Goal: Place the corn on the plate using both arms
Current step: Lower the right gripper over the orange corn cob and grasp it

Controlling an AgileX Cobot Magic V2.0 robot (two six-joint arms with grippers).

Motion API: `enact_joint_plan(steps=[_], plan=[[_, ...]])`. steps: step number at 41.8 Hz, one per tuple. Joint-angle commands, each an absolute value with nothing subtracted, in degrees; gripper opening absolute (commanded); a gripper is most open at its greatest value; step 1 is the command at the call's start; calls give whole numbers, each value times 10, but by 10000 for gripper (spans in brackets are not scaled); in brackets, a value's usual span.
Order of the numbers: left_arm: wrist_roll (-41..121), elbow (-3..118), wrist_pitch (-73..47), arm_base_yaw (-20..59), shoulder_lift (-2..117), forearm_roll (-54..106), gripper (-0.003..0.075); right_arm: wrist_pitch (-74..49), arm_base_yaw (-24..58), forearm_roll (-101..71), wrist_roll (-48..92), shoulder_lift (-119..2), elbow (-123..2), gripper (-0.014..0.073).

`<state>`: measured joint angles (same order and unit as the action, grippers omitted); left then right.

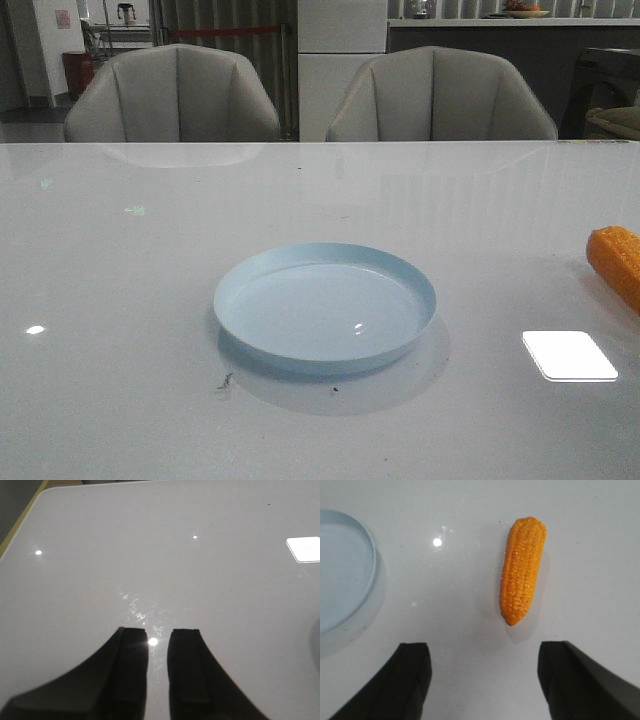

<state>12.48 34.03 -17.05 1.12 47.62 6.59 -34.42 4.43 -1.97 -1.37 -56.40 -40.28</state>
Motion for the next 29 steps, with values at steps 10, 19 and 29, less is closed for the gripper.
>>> enact_joint_plan(steps=[10,19,29], plan=[[124,352,-125,11,447,68,202,-325,42,0,-15,-729,-576,559],[124,352,-125,11,447,68,202,-355,18,12,-52,-861,-699,554],[124,352,-125,11,447,68,202,-393,-14,14,-58,-971,-769,552]])
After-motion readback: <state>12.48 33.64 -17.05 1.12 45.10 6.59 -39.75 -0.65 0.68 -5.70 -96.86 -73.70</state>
